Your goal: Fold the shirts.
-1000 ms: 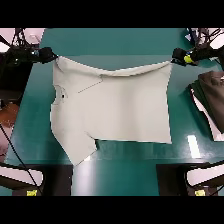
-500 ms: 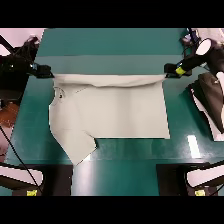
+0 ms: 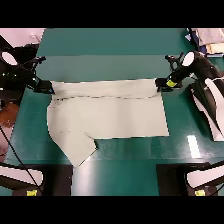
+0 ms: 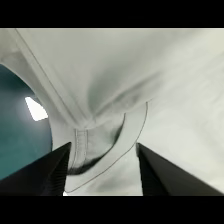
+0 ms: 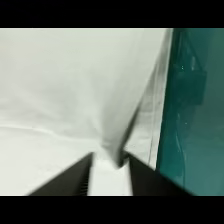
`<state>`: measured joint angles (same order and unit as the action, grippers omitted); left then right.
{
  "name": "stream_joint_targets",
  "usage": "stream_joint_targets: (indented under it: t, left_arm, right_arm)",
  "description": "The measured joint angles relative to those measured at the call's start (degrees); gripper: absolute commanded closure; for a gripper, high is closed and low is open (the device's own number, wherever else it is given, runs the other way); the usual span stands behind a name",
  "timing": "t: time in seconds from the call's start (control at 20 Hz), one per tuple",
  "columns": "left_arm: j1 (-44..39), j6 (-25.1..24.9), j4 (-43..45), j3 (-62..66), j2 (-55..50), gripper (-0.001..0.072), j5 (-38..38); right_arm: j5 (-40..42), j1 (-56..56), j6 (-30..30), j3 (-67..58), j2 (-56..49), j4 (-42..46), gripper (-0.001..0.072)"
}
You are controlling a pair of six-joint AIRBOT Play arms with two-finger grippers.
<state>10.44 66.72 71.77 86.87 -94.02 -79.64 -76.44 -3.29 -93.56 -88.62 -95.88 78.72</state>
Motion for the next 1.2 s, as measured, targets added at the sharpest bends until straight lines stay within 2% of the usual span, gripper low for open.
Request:
stream_joint_targets:
  t: [0.25, 0.45, 0.85, 1.2]
  left_arm:
    - [0.76, 5.53, 2.73, -1.25, 2.29, 0.021, -4.46]
    - [2.75, 7.43, 3.23, -9.88, 11.02, 0.021, -6.08]
    - [4.2, 10.56, 2.12, -43.23, 32.7, 0.021, -2.38]
    - [4.28, 13.6, -0.48, -53.48, 37.31, 0.021, 4.26]
  right_arm:
    - [-8.7, 1.92, 3.06, -2.14, 2.14, -0.92, 0.0345]
    - [-12.66, 5.01, 5.2, 3.37, 9.22, -1.07, 0.0346]
    - [-6.29, 7.32, 6.97, 18.95, 23.02, -3.89, 0.0346]
    - [-3.69, 7.48, 8.74, 22.27, 25.51, -10.29, 0.0346]
